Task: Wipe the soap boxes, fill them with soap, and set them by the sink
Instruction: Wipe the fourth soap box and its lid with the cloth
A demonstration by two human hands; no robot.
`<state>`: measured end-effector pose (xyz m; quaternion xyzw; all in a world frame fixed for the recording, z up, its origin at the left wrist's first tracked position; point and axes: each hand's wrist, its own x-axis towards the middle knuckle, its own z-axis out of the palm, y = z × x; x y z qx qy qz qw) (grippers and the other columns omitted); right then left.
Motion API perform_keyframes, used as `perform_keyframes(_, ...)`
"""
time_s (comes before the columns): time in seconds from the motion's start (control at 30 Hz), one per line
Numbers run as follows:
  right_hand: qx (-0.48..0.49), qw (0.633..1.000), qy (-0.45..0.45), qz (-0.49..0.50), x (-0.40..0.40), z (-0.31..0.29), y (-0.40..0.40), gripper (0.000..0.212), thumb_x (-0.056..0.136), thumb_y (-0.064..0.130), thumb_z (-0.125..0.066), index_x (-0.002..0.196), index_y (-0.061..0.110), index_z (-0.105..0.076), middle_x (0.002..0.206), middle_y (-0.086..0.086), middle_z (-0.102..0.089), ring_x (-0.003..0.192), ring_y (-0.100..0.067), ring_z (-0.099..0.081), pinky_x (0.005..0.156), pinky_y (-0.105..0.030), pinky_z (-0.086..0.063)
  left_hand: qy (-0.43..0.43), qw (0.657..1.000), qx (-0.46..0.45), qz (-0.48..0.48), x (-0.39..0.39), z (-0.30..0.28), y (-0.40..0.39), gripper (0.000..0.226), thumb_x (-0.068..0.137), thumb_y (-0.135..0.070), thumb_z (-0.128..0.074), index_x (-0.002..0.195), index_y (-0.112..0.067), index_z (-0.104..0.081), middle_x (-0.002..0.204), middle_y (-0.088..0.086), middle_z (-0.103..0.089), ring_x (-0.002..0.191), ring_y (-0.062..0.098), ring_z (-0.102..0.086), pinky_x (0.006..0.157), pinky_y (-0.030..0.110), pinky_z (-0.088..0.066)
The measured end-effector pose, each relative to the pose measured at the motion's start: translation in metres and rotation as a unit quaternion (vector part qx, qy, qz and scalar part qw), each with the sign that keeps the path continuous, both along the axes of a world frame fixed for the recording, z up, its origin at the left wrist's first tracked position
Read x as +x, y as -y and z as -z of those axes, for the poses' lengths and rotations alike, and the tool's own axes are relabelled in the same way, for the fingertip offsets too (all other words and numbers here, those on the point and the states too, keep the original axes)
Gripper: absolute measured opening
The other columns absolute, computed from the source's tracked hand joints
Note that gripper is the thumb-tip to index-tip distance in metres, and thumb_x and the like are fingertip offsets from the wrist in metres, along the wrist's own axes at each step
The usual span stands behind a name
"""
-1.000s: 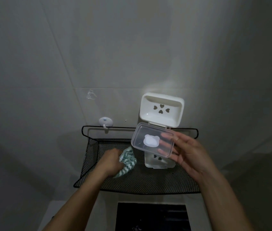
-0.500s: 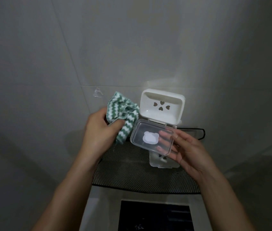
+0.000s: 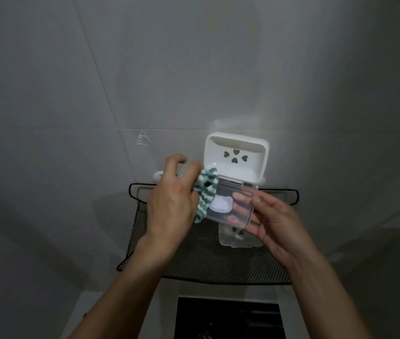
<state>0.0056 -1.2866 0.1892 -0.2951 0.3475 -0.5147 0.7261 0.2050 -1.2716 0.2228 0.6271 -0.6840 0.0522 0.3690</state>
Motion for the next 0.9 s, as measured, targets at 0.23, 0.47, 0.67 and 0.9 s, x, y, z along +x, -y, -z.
perform_keyframes(0.23, -0.024, 0.999, -0.026, 0.016, 0.001, -0.003, 0.001, 0.039, 0.075, 0.014, -0.068, 0.111, -0.002, -0.068, 0.108, -0.022, -0.074, 0.098, -0.034, -0.074, 0.072, -0.045, -0.063, 0.151, 0.987, 0.038, 0.042, -0.011, 0.006, -0.009, 0.038, 0.088, -0.044, -0.061, 0.114, -0.016, -0.068, 0.115, -0.002, -0.062, 0.104, 0.016, -0.052, 0.088, 0.037, -0.045)
perform_keyframes(0.47, -0.029, 0.999, -0.043, 0.005, 0.011, -0.001, 0.001, 0.027, 0.091, 0.008, -0.058, 0.114, -0.001, -0.066, 0.108, -0.021, -0.074, 0.096, -0.032, -0.075, 0.070, -0.042, -0.064, 0.088, 0.993, 0.084, 0.005, -0.028, 0.002, -0.011, 0.019, 0.090, -0.005, -0.057, 0.106, -0.012, -0.066, 0.103, 0.003, -0.066, 0.099, 0.019, -0.053, 0.091, 0.032, -0.043)
perform_keyframes(0.67, -0.035, 0.997, -0.062, -0.015, 0.015, 0.001, 0.003, 0.024, 0.101, 0.005, -0.048, 0.117, 0.002, -0.066, 0.108, -0.018, -0.075, 0.097, -0.029, -0.075, 0.066, -0.036, -0.062, 0.013, 0.997, 0.070, 0.015, -0.040, -0.005, -0.008, 0.022, 0.090, -0.009, -0.058, 0.104, -0.019, -0.071, 0.092, -0.001, -0.067, 0.089, 0.012, -0.047, 0.089, 0.027, -0.035)
perform_keyframes(0.9, -0.017, 0.999, -0.040, -0.026, 0.012, -0.003, 0.007, 0.029, 0.105, 0.016, -0.045, 0.121, 0.004, -0.066, 0.113, -0.020, -0.073, 0.096, -0.029, -0.074, 0.066, -0.039, -0.061, -0.083, 0.982, 0.124, 0.116, -0.046, -0.015, -0.010, 0.037, 0.081, -0.002, -0.058, 0.109, -0.023, -0.070, 0.094, -0.006, -0.063, 0.102, 0.018, -0.053, 0.097, 0.038, -0.039)
